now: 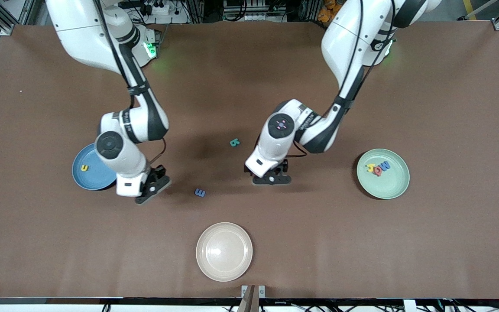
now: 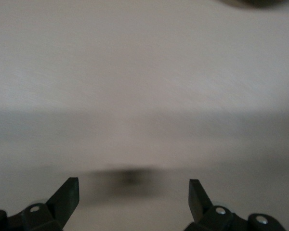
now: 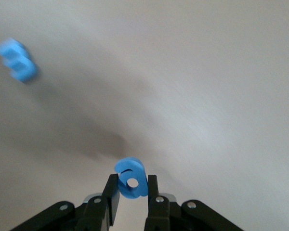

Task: Sort upper and lower case letters into plates
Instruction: 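Drop the a on the blue plate while the left gripper reaches teal letter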

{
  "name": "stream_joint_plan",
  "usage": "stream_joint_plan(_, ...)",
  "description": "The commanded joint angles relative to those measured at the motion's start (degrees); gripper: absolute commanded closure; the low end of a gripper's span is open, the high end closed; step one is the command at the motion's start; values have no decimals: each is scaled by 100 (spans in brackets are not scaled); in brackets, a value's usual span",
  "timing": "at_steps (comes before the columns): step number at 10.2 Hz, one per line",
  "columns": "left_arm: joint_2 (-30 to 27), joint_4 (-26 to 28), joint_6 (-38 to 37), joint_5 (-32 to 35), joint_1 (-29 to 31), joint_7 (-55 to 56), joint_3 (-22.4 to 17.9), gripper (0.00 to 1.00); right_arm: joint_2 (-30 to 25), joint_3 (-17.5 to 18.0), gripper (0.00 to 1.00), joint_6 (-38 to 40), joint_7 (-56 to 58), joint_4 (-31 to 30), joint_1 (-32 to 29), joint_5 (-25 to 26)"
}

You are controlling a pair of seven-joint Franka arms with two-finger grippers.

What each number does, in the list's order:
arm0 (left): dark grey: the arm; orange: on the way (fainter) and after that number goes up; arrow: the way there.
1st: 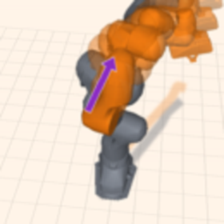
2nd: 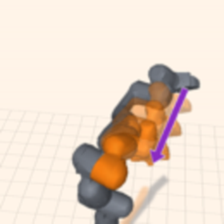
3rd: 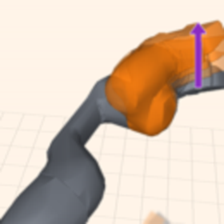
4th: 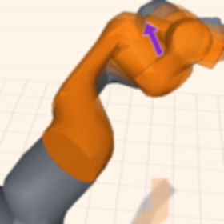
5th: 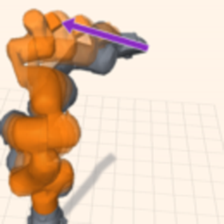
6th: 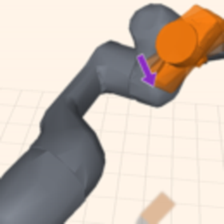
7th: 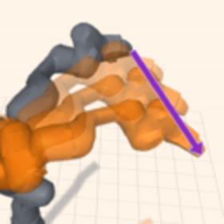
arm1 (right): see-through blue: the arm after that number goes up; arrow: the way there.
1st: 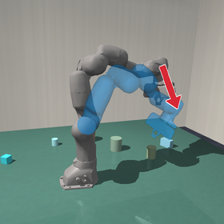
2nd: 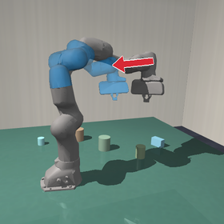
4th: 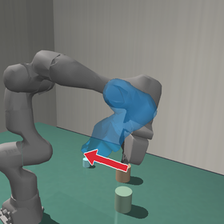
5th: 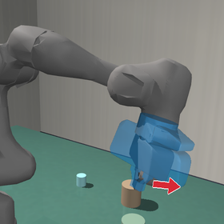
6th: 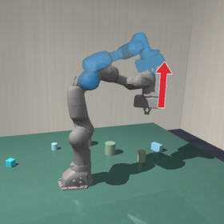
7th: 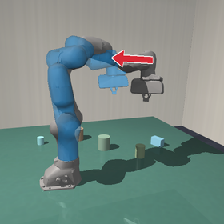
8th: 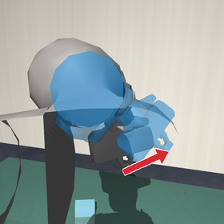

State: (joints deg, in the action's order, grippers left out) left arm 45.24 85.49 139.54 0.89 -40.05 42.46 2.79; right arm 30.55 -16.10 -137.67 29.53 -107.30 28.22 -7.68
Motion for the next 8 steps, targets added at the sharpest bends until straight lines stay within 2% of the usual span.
stream_joint_plan(1,73,-120,47,227,-379,959,-103,0,-390,-410,100,868,-87,-186,-19,38)
stream_joint_plan(3,152,-94,47,384,-634,2008,-120,0,-742,-718,100,1749,-96,-186,-158,108)
stream_joint_plan(5,300,-129,47,385,-819,3078,-112,0,-788,-868,100,1858,-88,-186,-640,450)
stream_joint_plan(6,423,-207,47,377,-872,3580,-112,0,-753,-869,100,1876,-61,-195,-869,469)
stream_joint_plan(7,529,-382,47,377,-951,4055,-112,0,-709,-869,91,1902,-61,-212,-1010,469)
stream_joint_plan(8,573,-410,47,377,-1021,4303,-112,0,-691,-869,75,1902,-61,-239,-1108,469)
